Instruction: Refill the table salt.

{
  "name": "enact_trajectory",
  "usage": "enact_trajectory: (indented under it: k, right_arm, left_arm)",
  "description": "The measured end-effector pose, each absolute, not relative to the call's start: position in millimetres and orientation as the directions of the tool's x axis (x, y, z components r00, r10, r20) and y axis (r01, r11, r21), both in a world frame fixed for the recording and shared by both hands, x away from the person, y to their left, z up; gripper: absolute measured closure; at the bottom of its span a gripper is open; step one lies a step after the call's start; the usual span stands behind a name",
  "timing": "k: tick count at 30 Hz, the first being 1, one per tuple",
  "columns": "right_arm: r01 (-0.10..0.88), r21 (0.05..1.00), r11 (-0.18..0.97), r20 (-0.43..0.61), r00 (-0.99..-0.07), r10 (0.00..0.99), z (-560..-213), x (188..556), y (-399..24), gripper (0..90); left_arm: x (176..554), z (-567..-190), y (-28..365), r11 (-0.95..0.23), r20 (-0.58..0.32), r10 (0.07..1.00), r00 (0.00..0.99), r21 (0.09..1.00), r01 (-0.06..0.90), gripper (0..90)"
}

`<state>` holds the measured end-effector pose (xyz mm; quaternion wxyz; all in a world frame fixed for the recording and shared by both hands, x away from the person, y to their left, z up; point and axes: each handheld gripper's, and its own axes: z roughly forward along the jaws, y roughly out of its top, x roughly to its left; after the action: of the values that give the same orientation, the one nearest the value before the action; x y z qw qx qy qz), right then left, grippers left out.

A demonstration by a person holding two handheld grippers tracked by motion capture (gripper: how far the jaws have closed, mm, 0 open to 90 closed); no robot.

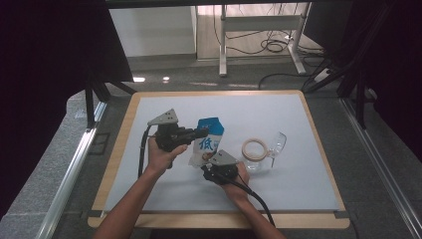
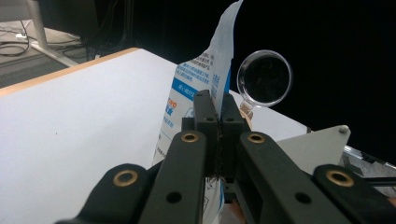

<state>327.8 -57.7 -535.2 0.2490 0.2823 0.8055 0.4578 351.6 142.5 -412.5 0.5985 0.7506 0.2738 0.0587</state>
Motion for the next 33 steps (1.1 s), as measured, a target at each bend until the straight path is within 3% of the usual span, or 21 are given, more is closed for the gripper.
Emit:
enact_trajectory:
  k: [33]
  right_arm:
    - [0.251,0.902,0.351,-0.063,-0.728,0.682,-531.4,312.6,-84.0,50.6]
  left_arm:
    - [366.9,-406.5,105.6,-0.177,-0.251,0.425,0.87,0.919,0.352,90.0]
